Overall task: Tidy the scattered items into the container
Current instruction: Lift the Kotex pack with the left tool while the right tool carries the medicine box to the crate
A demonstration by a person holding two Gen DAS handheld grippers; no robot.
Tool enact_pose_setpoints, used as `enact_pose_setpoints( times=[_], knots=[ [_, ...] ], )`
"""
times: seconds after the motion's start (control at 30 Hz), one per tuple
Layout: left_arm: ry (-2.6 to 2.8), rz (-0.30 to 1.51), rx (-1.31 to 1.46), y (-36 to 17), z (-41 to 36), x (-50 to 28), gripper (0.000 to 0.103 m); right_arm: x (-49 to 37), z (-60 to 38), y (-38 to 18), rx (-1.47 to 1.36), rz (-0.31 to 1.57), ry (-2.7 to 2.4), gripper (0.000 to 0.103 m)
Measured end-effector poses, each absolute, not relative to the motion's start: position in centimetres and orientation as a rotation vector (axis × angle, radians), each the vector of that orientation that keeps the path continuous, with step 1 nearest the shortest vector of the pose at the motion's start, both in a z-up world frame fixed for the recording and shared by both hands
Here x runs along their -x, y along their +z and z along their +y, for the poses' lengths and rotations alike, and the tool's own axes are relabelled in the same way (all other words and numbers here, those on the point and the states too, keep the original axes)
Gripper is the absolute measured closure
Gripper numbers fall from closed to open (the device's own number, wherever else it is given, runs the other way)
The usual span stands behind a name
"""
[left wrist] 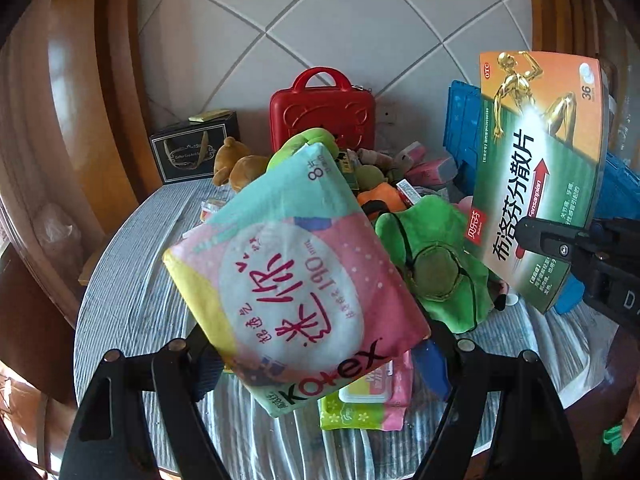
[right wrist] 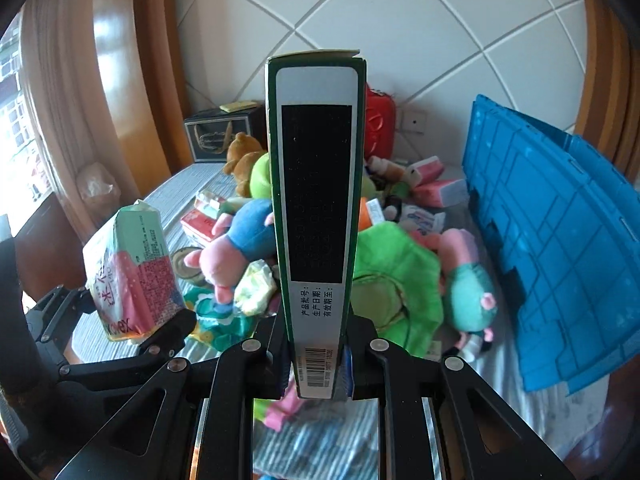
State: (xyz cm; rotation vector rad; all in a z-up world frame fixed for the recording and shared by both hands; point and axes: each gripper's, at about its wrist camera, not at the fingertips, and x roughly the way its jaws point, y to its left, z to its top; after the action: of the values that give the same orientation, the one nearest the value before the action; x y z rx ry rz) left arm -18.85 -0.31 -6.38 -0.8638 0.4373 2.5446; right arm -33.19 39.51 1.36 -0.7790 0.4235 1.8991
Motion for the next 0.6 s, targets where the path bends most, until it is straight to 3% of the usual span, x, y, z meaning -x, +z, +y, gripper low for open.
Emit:
enact_pose_setpoints(
  times=[0.6],
  knots=[
    [2.589,0.422,0.671,-0.1,21.8,7.7,0.025,8.6,43.9,11.9,0.667,0.248,1.954,0.084]
  ],
)
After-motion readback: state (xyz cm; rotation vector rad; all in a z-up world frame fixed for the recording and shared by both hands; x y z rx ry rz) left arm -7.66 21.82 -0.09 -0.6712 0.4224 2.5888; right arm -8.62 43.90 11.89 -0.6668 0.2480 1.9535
